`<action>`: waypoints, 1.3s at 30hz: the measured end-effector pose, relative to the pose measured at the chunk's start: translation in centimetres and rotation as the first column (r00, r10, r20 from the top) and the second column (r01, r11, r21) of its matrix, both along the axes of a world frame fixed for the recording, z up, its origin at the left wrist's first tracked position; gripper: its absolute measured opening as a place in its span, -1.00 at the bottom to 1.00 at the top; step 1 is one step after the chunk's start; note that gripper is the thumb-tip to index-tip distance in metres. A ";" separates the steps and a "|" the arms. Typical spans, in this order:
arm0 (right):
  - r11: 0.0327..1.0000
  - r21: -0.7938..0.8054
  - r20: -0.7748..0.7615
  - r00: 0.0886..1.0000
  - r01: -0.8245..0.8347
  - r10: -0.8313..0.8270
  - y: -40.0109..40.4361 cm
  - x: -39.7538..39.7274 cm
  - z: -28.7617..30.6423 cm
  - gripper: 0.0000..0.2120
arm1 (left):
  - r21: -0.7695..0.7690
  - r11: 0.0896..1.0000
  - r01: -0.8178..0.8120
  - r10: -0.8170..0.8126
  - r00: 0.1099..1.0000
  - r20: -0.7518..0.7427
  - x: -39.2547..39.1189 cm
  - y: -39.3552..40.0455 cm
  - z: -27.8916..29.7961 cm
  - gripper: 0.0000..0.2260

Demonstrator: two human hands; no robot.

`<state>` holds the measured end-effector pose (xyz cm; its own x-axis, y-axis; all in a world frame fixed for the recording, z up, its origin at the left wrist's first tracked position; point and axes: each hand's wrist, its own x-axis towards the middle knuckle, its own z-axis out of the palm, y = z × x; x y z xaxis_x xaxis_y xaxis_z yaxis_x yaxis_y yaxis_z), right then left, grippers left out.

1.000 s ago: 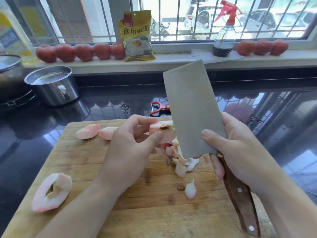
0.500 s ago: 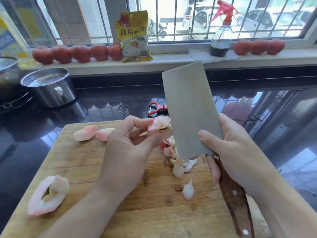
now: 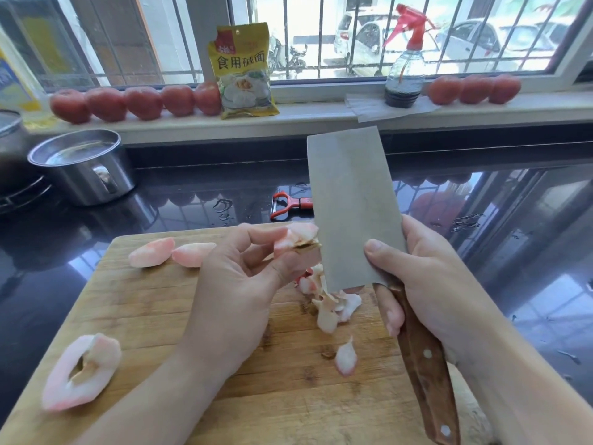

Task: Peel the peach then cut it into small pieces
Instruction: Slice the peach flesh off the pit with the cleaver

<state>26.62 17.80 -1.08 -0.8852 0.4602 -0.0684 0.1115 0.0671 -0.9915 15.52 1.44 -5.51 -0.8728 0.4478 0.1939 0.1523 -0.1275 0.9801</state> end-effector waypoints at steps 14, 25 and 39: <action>0.997 0.071 -0.009 1.000 0.014 -0.013 -0.2 -0.3 -0.9 -0.86 | 0.025 0.997 -0.067 0.068 0.998 -0.011 0.3 0.3 -0.1 -0.88; 0.997 0.073 -0.027 1.000 0.018 -0.016 -0.7 -0.2 -0.5 -0.86 | 0.163 0.987 -0.009 -0.031 0.970 0.240 0.4 0.7 0.4 -0.80; 0.999 -0.053 -0.055 0.998 0.011 -0.014 -0.6 -0.5 -0.9 -0.85 | 0.171 0.985 0.021 -0.069 0.957 0.282 0.4 0.7 0.6 -0.82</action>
<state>26.10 17.21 -1.95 -0.8823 0.4686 -0.0437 0.0567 0.0137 -0.9983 15.94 2.10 -4.90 -0.8820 0.4711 0.0131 -0.1410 -0.2904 0.9465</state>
